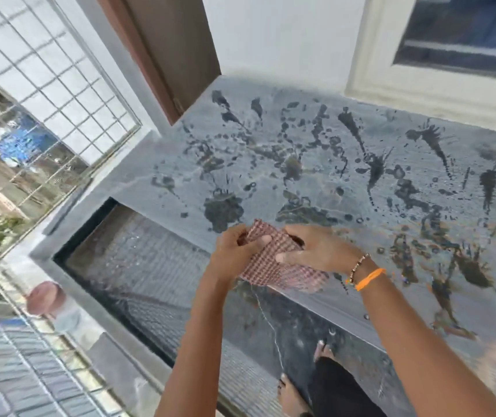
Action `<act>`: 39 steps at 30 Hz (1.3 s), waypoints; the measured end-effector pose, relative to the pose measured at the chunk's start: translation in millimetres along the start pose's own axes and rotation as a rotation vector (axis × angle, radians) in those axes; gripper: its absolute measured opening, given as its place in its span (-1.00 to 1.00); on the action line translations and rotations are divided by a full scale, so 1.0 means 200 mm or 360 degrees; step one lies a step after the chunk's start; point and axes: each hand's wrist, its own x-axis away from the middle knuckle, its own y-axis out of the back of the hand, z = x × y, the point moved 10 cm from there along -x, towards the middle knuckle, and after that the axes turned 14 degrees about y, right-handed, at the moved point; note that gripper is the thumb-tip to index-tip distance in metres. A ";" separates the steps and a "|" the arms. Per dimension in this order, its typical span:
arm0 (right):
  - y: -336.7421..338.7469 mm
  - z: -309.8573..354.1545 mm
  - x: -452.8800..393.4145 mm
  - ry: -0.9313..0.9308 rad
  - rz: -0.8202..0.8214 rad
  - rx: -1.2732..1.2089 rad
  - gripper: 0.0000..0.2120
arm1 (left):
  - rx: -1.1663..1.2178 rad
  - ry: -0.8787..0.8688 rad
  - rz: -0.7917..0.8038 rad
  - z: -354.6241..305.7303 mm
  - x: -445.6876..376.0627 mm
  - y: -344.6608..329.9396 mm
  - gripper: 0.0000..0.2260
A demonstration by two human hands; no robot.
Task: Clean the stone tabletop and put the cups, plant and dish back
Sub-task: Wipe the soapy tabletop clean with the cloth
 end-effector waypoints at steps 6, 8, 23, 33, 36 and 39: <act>-0.02 -0.17 -0.34 -0.0392 -0.0394 -0.0592 -0.86 | -0.0157 -0.0043 -0.0529 0.04 -0.20 0.40 -0.86; 0.03 -0.25 -0.44 -0.0533 -0.0597 -0.0742 -0.81 | -0.0267 -0.0064 -0.0464 0.02 -0.30 0.43 -0.86; 0.44 -0.36 -1.39 -0.0640 -0.0652 0.0449 -0.77 | -0.0925 -0.0184 -0.0009 -0.28 -1.08 0.57 -0.71; 0.03 -0.63 -1.61 -0.0876 -0.0472 0.1156 -0.36 | -0.1217 -0.0165 -0.0116 -0.22 -1.50 0.97 -0.39; -0.03 -0.59 -1.78 -0.0957 -0.0595 0.1147 -0.35 | -0.1197 -0.0214 -0.0018 -0.24 -1.64 1.11 -0.39; -0.10 -0.51 -2.05 -0.0913 -0.0563 0.1161 -0.36 | -0.1214 -0.0264 -0.0010 -0.29 -1.72 1.24 -0.38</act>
